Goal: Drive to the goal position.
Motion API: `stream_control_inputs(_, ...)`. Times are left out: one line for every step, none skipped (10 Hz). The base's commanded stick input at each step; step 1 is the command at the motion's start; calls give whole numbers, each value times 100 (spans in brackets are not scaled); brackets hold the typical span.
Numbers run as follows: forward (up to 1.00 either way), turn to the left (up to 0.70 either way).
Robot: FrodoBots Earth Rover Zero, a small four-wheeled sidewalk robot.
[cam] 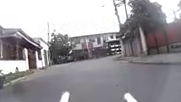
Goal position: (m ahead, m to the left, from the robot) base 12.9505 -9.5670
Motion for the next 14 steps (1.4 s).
stream_control_inputs(70,0)
stream_control_inputs(70,0)
stream_control_inputs(70,0)
stream_control_inputs(70,0)
stream_control_inputs(70,0)
stream_control_inputs(70,0)
stream_control_inputs(70,0)
stream_control_inputs(70,0)
stream_control_inputs(70,0)
stream_control_inputs(70,0)
stream_control_inputs(70,0)
stream_control_inputs(70,0)
stream_control_inputs(70,0)
stream_control_inputs(70,0)
